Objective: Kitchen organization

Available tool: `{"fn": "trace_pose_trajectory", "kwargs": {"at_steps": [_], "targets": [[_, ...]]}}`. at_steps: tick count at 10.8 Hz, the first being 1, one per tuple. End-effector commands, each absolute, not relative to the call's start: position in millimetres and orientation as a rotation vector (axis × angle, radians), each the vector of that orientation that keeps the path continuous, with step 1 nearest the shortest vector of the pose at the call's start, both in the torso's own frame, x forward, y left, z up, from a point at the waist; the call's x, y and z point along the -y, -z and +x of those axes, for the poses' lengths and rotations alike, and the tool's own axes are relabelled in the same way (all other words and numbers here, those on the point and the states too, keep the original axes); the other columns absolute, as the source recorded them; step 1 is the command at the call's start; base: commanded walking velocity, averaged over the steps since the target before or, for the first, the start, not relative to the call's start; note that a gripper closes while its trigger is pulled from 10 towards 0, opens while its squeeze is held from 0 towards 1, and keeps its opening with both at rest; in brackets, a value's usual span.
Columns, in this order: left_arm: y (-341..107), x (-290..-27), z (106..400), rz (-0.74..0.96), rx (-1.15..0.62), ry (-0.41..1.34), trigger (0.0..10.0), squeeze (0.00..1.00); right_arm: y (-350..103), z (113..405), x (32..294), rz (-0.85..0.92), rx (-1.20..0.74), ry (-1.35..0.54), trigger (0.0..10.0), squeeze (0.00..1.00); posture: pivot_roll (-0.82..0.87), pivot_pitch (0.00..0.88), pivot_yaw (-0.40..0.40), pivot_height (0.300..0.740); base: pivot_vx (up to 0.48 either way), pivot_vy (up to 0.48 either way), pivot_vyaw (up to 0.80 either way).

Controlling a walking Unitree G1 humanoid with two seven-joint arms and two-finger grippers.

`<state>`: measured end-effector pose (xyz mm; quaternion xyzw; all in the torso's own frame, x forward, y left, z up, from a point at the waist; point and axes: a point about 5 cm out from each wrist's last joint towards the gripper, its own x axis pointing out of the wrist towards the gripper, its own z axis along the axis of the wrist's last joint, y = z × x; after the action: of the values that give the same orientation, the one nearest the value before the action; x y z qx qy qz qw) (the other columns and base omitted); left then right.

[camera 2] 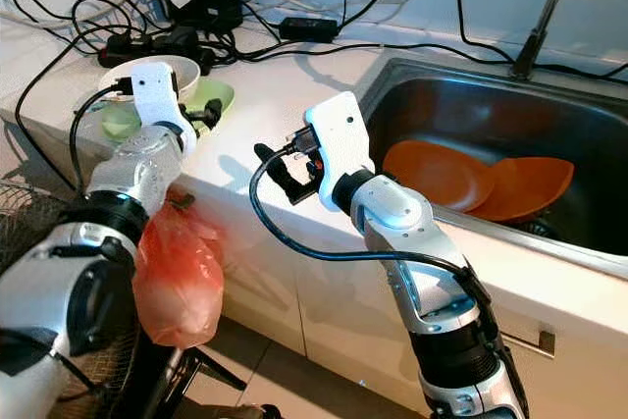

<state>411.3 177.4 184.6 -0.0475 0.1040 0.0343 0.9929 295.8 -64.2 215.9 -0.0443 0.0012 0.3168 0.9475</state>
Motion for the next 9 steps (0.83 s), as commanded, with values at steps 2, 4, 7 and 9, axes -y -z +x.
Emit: {"fn": "trace_pose_trajectory", "kwargs": {"at_steps": [2, 4, 7, 9], "targets": [[-187, -181, 413, -0.091, -0.254, -0.049, 10.0, 0.00, -220, 293, 66, -0.085, 0.011, -0.639, 10.0, 0.00, -0.06, 0.000, 0.085, 0.740, 0.000, 0.000, 0.00], [-186, -181, 413, -0.090, -0.266, -0.041, 10.0, 0.00, -220, 292, 67, -0.084, 0.010, -0.634, 10.0, 0.00, -0.06, 0.000, 0.086, 0.740, 0.000, 0.000, 0.00], [-180, -178, 412, -0.079, -0.302, -0.009, 10.0, 0.00, -219, 291, 68, -0.086, 0.006, -0.627, 10.0, 0.00, -0.07, 0.000, 0.092, 0.740, 0.000, 0.000, 0.00], [-178, -174, 412, -0.061, -0.320, 0.013, 10.0, 0.00, -218, 289, 70, -0.087, 0.005, -0.617, 10.0, 0.00, -0.07, 0.000, 0.098, 0.740, 0.000, 0.000, 0.00]]}}
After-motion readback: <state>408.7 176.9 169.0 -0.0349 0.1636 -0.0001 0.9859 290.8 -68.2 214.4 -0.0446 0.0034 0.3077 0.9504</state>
